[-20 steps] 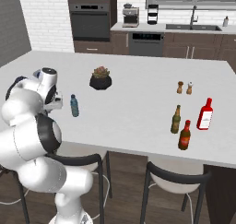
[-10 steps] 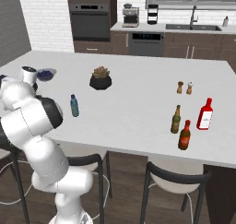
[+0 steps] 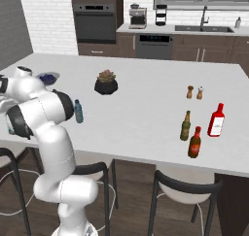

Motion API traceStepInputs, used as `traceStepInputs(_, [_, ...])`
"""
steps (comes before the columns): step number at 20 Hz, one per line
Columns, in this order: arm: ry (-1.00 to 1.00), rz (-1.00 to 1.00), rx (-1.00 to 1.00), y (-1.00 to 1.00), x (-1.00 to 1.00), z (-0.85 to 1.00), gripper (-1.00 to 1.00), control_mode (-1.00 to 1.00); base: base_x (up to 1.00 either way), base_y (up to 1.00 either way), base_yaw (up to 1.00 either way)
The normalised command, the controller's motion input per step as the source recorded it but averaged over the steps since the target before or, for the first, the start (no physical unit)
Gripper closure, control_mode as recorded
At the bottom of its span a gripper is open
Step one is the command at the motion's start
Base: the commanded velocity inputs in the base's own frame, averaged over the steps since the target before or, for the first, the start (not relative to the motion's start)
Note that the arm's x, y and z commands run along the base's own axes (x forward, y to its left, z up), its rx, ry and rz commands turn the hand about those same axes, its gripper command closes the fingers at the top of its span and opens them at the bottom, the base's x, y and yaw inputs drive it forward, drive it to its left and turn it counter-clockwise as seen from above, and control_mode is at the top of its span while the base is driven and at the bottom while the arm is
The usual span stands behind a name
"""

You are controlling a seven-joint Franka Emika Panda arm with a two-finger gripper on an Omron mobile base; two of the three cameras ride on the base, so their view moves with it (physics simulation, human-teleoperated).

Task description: Move the plastic bottles in the middle to the plastics group, and the glass bottles in the middle to the glass group.

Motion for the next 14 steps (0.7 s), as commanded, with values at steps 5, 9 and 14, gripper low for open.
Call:
traceStepInputs(5, [0.00, 0.00, 0.00, 0.33, 0.20, -0.08, 1.00, -1.00, 0.00, 0.00, 0.00])
traceStepInputs(9, [0.00, 0.00, 0.00, 0.49, 0.29, -0.21, 1.00, -1.00, 0.00, 0.00, 0.00])
traceStepInputs(14, [-0.01, 0.00, 0.00, 0.25, 0.28, -0.18, 1.00, -1.00, 0.00, 0.00, 0.00])
